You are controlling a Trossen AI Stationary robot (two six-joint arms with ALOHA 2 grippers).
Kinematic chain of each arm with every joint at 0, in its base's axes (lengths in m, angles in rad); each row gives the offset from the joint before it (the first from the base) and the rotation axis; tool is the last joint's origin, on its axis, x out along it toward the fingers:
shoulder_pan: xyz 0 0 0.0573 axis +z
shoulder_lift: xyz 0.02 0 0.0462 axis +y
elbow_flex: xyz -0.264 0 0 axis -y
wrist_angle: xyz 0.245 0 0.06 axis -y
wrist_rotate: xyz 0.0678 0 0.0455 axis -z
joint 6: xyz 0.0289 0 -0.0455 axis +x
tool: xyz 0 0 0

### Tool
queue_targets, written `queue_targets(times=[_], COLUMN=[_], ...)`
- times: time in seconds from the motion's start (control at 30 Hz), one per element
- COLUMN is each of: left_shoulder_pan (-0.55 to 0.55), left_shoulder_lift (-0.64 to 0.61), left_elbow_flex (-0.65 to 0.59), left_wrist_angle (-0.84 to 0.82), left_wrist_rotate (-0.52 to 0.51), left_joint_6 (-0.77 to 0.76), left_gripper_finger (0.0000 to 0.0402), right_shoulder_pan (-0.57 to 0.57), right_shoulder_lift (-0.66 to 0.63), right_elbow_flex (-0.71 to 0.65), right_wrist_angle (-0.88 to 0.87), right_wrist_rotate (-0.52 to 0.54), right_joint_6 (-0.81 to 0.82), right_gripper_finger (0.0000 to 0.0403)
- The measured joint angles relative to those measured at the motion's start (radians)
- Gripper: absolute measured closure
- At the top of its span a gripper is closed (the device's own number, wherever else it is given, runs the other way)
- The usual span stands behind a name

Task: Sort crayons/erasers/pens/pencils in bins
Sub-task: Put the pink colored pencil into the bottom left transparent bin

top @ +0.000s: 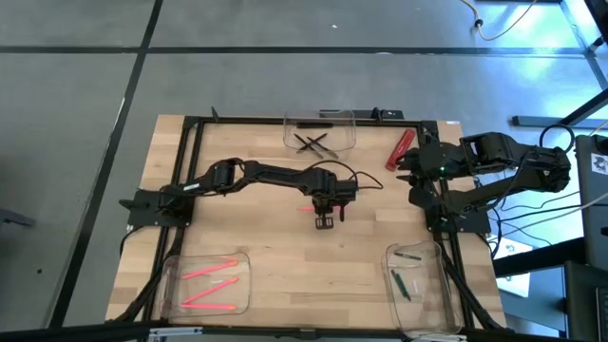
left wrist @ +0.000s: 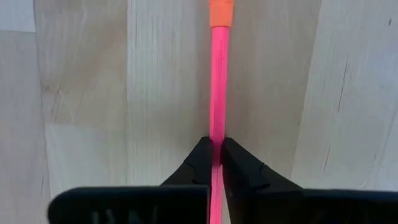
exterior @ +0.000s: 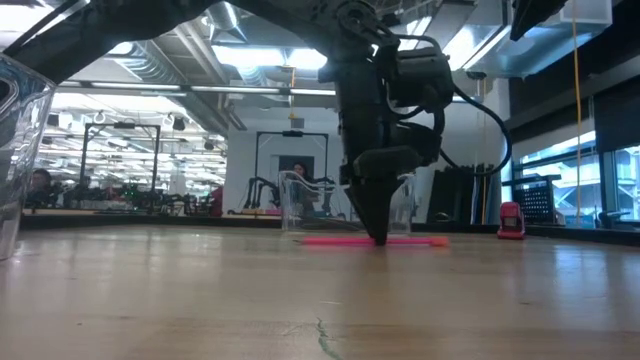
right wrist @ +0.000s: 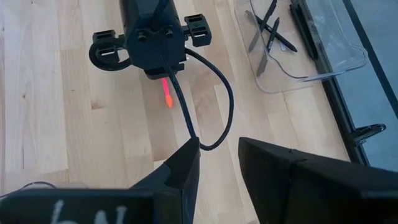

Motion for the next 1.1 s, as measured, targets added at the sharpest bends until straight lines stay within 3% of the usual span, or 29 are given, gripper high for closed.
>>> queue_targets(times=[0.47, 1.1], left_shoulder_pan=[-0.008, -0.011], left_shoulder_lift=[-0.009, -0.076], left_elbow_flex=[0.0, 0.002], left_wrist_angle=[-0.016, -0.23], left_wrist_rotate=[-0.007, -0.001], left_joint_6=[0.0, -0.013], left_gripper_finger=[0.04, 0.0401], right_shoulder_pan=[0.0, 0.0], right_shoulder_lift=[0.0, 0.0], right_elbow_flex=[0.0, 0.0], right_wrist_angle=[0.001, 0.006], right_wrist_rotate=[0.0, 0.0], right_joint_6=[0.001, -0.002], right_gripper_finger=[0.0289, 0.0289])
